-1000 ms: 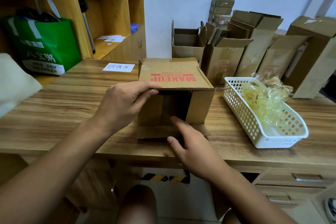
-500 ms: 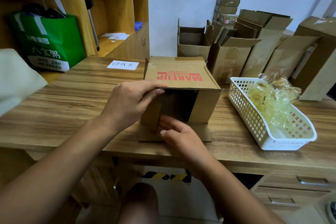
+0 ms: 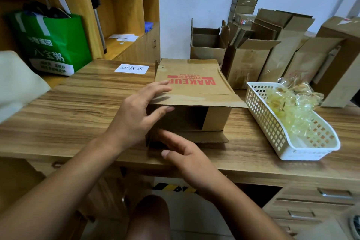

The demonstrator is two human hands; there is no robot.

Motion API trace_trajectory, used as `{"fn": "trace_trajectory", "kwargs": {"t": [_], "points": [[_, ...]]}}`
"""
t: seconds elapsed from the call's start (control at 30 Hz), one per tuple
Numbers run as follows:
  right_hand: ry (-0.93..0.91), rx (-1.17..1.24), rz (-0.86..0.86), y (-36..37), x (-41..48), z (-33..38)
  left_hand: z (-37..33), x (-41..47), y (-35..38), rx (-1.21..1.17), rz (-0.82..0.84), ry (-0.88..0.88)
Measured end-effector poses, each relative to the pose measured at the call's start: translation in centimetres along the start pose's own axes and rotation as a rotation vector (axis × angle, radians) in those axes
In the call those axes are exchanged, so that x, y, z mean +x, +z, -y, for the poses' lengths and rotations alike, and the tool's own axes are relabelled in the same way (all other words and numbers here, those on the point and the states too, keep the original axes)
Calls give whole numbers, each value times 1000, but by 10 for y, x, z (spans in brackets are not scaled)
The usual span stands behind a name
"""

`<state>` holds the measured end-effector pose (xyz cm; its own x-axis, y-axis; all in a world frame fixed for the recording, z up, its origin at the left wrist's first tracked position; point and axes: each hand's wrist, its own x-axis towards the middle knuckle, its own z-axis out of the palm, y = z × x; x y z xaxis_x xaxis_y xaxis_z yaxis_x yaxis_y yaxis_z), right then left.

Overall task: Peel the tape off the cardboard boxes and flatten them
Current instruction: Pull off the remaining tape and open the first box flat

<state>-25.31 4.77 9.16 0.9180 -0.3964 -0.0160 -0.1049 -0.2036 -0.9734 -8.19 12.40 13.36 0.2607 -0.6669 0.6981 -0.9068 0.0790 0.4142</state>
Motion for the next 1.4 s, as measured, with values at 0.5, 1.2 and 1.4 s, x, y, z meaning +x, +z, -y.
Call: {"fn": "trace_trajectory", "kwargs": {"t": [0.5,1.2,1.4], "points": [[-86,-323,-867,-76,0,-30,-3,-9,8,-70,-115,-232],[-13,45,-490,-99,2,-40,7,-15,14,-38,82,-236],[110,438,-409,-114,-24,-49,8,-24,14,52,316,-225]]}}
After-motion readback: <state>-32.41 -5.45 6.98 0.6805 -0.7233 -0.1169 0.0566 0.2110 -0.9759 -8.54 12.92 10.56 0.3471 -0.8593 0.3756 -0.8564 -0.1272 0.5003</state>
